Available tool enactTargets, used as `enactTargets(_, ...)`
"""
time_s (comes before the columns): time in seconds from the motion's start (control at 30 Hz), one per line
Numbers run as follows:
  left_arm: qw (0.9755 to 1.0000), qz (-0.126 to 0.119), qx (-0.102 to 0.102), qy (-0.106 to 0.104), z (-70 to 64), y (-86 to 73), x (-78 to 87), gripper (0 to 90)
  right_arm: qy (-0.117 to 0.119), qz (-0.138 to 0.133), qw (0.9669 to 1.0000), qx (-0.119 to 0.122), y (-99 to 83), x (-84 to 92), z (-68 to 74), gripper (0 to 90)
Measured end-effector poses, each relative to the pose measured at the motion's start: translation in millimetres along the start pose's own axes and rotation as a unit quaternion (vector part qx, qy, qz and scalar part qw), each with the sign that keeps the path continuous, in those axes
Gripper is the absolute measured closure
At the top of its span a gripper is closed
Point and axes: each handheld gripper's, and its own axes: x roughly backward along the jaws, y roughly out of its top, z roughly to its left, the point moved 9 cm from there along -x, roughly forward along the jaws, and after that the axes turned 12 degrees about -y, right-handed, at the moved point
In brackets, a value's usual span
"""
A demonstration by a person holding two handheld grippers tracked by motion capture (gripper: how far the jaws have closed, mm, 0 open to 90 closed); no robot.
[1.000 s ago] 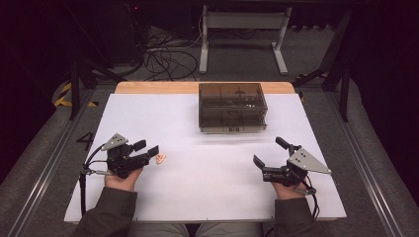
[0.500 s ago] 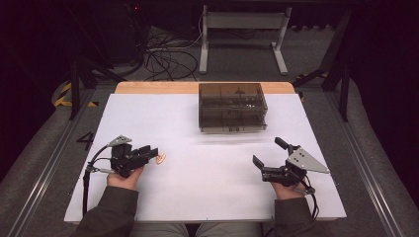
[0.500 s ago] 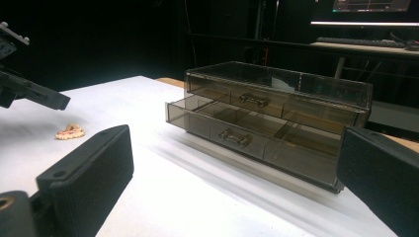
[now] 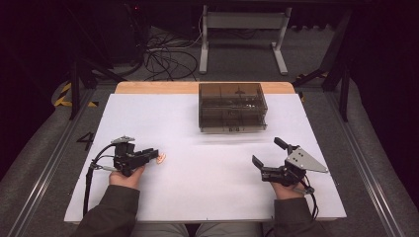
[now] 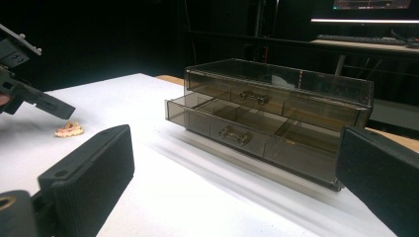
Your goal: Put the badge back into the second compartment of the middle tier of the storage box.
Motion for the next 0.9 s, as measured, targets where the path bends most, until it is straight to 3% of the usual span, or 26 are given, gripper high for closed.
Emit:
enactTargets(0.23,0.9995,0.006,0.029,-0.015,4.5,0.3,-2.5,72.6,0.001,-0.001,1.0,0.0,0.2,-0.1,0.5,2.8)
enactTargets(0.9,0.9983,0.017,0.047,-0.031,6.5,-0.2,-8.1,79.1,0.0,-0.001,1.0,0.001,0.0,-0.3,0.6,3.2)
